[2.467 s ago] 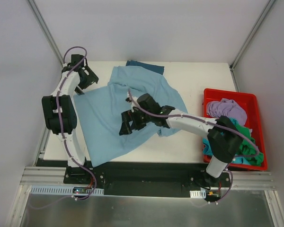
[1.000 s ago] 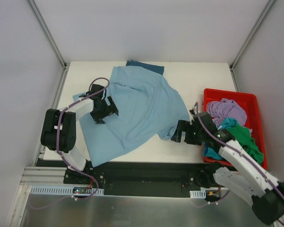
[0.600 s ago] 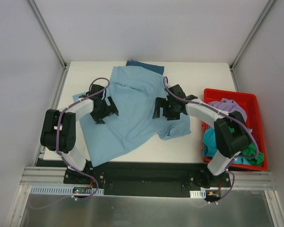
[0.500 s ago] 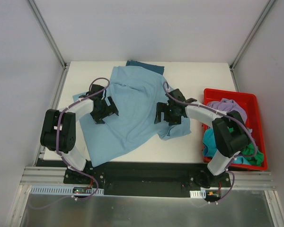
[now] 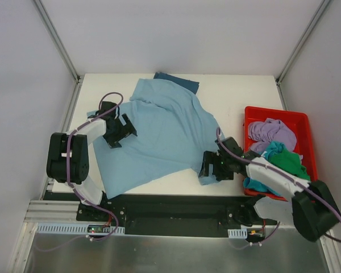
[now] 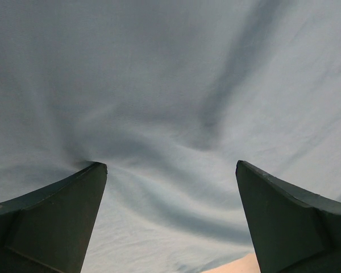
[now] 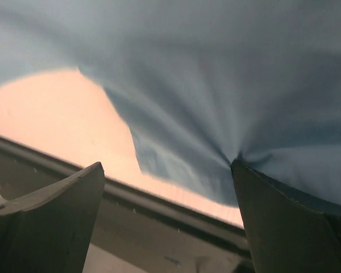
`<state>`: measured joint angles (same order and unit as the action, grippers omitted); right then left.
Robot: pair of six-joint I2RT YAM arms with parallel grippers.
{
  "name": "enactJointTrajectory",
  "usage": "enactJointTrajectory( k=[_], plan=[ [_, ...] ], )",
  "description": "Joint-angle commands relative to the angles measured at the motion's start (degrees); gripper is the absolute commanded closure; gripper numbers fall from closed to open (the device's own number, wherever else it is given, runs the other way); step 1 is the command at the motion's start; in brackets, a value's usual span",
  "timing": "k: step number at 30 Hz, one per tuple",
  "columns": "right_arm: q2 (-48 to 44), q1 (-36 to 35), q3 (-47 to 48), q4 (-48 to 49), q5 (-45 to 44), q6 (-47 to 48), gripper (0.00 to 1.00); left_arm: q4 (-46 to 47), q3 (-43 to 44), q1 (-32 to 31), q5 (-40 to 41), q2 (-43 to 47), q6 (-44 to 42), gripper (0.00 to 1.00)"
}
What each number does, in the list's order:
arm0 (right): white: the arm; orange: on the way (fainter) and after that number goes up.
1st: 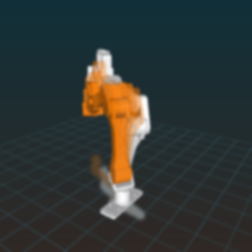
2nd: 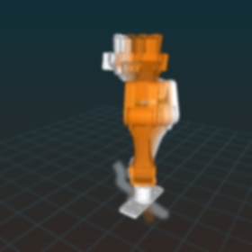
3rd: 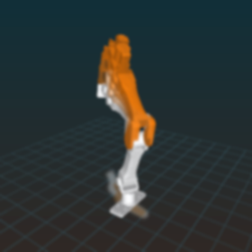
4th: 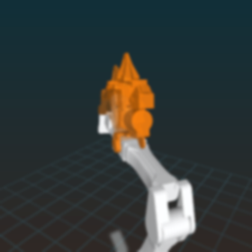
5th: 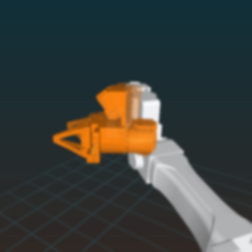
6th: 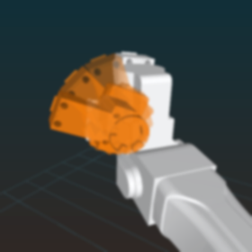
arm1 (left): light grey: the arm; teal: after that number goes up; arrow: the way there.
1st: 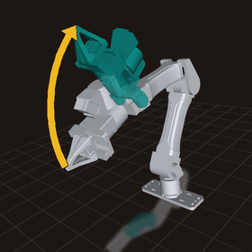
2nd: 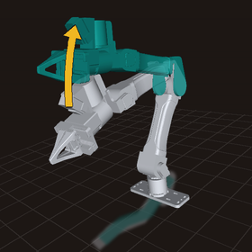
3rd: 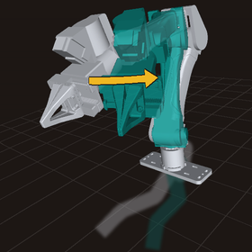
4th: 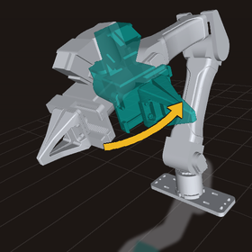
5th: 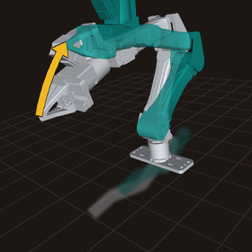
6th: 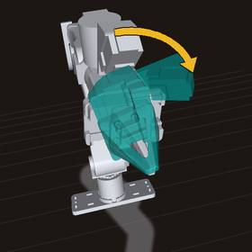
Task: Fold and stack the t-shirts
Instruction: Flatten out the tshirt
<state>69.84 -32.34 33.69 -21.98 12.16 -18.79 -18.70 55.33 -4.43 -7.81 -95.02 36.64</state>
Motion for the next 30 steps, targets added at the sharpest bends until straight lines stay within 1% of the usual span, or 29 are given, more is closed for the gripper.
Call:
enactJointTrajectory(
  k=[1, 2, 4, 6, 8, 10, 13, 14, 16, 18, 20, 23, 26, 28, 30],
  plan=[
    [-13.82, -4.56, -6.7, -11.66, -0.74, -8.88, 0.04, -1.78, -3.21, 1.09, 4.47, -1.39, -1.93, 0.01],
    [-18.82, -6.14, -7.32, -13.51, -1.09, -10.47, 0.04, -1.78, -3.21, 1.09, 4.3, -1.39, -1.93, 0.01],
    [-25.42, -8.17, -7.15, -17.03, -2.05, -12.41, 0.04, -1.78, -3.3, 1.09, 4.12, -1.13, -1.84, 0.01],
    [-29.57, -8.53, -5.32, -18.27, -1.36, -10.67, 0.04, -1.78, -3.3, 1.09, 3.51, -0.78, -1.93, 0.01],
    [-30.38, -8.44, -2.77, -18.1, -2.22, -7.42, 0.04, -1.78, -3.3, 1.09, 2.55, -0.25, -2.01, 0.01],
    [-28.11, -8.36, 0.22, -17.4, -5.29, -3.91, 0.04, -1.69, -3.21, 1.09, 0.97, 0.71, -2.19, 0.01],
    [-20.13, -7.31, 7.07, -16.44, -11.8, 1.8, 0.04, -1.78, -3.39, 1.09, -0.27, 3.43, -1.93, 0.01],
    [-16.44, -6.17, 11.0, -15.74, -14.77, 3.56, 0.04, -1.78, -3.56, 1.09, -0.1, 4.66, -1.75, 0.01],
    [-9.07, -3.27, 17.17, -14.24, -14.98, 8.13, 0.04, -2.04, -3.83, 1.09, 0.78, 7.64, -1.31, 0.01],
    [-1.5, -0.37, 23.93, -13.71, -12.79, 10.51, 0.04, -3.18, -3.91, 1.09, 2.27, 10.72, -0.79, 0.01],
    [4.75, 1.66, 28.6, -14.14, -8.22, 12.01, 0.04, -5.63, -3.83, 1.09, 4.64, 13.8, 0.09, 0.01],
    [10.91, 2.63, 31.87, -14.06, -8.2, 14.21, 0.04, -8.45, -6.1, 1.09, 8.77, 20.03, 3.68, 0.01],
    [13.91, 3.77, 33.63, -16.24, -9.7, 14.74, 0.04, -10.99, -9.62, 1.09, 8.79, 25.66, 8.26, 0.01],
    [13.13, 4.03, 32.06, -16.96, -10.66, 14.22, 0.04, -14.15, -13.12, 1.09, 8.6, 29.7, 10.37, 0.01],
    [10.85, 4.56, 28.55, -16.78, -10.76, 13.43, 0.04, -18.46, -16.29, 1.09, 10.61, 34.1, 11.87, 0.01]
  ],
)
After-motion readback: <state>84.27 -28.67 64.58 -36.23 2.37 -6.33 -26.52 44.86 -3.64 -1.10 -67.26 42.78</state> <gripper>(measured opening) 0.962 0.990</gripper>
